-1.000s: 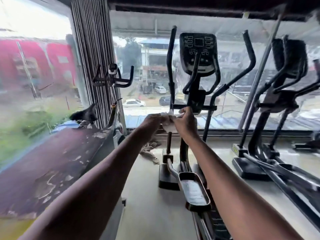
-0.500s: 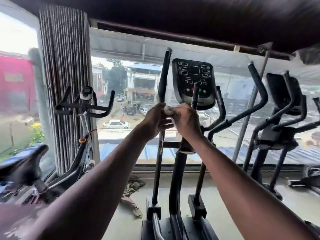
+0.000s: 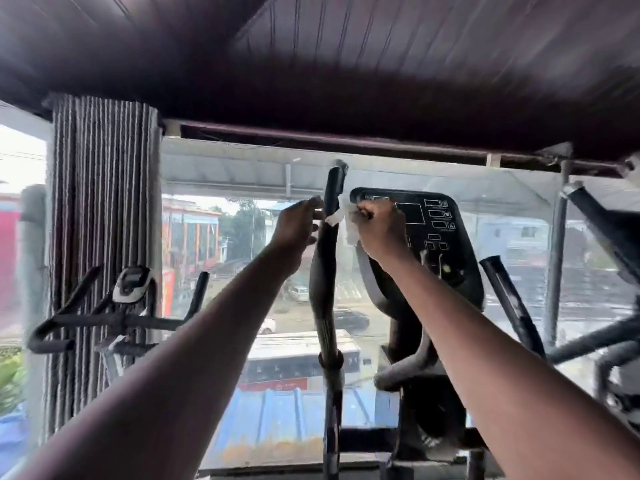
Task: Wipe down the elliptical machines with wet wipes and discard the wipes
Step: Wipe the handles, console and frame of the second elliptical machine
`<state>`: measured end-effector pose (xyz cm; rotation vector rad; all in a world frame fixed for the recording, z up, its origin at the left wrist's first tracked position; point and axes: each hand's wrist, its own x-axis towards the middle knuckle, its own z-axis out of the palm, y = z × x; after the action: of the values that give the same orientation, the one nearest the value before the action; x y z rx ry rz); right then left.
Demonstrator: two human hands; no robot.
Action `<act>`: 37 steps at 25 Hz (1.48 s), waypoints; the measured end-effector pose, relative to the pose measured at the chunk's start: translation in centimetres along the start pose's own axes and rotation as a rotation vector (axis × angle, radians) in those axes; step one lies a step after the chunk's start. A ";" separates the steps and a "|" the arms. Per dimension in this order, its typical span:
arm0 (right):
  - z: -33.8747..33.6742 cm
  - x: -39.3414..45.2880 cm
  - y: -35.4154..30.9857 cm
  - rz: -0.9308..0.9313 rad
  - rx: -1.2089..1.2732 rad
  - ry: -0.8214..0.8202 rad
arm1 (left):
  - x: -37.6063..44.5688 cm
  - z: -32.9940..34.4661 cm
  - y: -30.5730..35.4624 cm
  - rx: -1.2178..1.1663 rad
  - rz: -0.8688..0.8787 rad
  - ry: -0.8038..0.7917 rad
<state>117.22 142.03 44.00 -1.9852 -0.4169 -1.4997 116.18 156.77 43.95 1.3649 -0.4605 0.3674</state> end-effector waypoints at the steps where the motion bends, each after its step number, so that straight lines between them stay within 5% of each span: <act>1: 1.4 1.5 1.3 0.012 0.015 0.011 | 2.2 0.3 -0.6 0.011 0.019 0.031; 3: 4.0 3.1 2.8 0.062 0.074 0.011 | 6.2 0.7 -1.6 0.009 0.053 0.049; 8: 7.7 3.3 4.1 -0.227 -0.003 0.077 | 11.7 0.9 -3.8 -0.152 0.043 -0.067; 10: 8.5 8.0 3.9 -0.200 -0.054 0.075 | 13.1 1.6 -3.9 -0.205 0.043 -0.104; 13: 10.3 14.4 3.5 -0.078 -0.210 0.005 | 15.1 2.0 -3.9 -0.300 0.039 -0.152; 19: 8.1 11.7 4.6 -0.218 -0.257 -0.226 | 18.0 0.6 -5.6 -0.395 0.003 -0.295; 23: 10.1 16.8 4.0 -0.098 -0.370 -0.008 | 18.1 1.9 -5.8 -0.452 0.014 -0.277; 28: 8.7 11.9 2.4 -0.286 -0.489 -0.328 | 18.7 0.7 -7.0 -0.482 -0.002 -0.303; 33: 7.8 13.7 4.1 -0.119 -0.401 -0.048 | 18.0 1.2 -6.9 -0.467 -0.023 -0.293; 37: 6.4 7.5 2.9 -0.211 -0.274 -0.153 | 17.4 1.4 -7.1 -0.515 -0.030 -0.291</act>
<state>126.06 143.02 49.13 -2.3426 -0.5221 -1.6097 134.56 153.94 47.13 0.9207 -0.7187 0.0152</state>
